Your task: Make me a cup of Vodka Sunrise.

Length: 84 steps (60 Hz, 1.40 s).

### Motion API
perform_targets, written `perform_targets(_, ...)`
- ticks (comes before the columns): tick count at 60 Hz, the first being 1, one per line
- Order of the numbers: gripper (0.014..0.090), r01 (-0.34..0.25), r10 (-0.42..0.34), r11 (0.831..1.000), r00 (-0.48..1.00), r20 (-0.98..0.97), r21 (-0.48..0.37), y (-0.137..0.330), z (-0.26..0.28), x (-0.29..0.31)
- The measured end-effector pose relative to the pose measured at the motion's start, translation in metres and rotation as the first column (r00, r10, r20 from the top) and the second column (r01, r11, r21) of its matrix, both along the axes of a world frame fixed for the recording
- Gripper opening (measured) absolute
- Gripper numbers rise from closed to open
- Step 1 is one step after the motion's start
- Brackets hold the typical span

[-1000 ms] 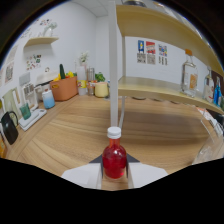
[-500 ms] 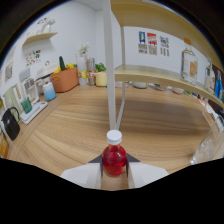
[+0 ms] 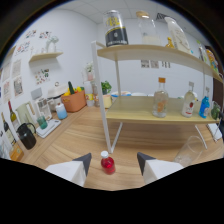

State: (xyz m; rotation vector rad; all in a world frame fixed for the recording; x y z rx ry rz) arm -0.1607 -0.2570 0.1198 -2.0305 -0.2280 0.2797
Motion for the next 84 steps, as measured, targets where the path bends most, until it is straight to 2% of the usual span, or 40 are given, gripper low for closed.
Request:
perform_targets(12, 0.0863, 0.079, -0.079, 0.996, 0.997, -0.002, 0.050, -0.036, 0.055, 0.073)
perform_targets(19, 0.0862, 0.142, -0.145, 0.988, 0.988, 0.046, 0.059, -0.055, 0.054, 0.127)
perform_targets(27, 0.0849, 0.197, -0.199, 0.980, 0.976, 0.090, 0.028, -0.070, 0.040, 0.181)
perform_targets(37, 0.0866, 0.276, -0.280, 0.960, 0.957, 0.082, 0.054, -0.070, 0.075, 0.242)
perform_targets(43, 0.0868, 0.311, -0.318, 0.942, 0.947, 0.038, 0.126, -0.049, 0.129, 0.279)
perform_targets(55, 0.0854, 0.324, -0.330, 0.913, 0.944, -0.018, 0.250, 0.015, 0.227, 0.342)
perform_targets(66, 0.0851, 0.314, -0.312, 0.895, 0.948, -0.057, 0.318, 0.080, 0.275, 0.370)
perform_targets(70, 0.0844, 0.304, -0.304, 0.895, 0.951, -0.053, 0.326, 0.104, 0.278, 0.375)
perform_targets(77, 0.0792, 0.289, -0.288, 0.906, 0.956, -0.051, 0.310, 0.139, 0.270, 0.374)
perform_targets(84, 0.0637, 0.259, -0.262, 0.922, 0.965, -0.031, 0.288, 0.154, 0.258, 0.371)
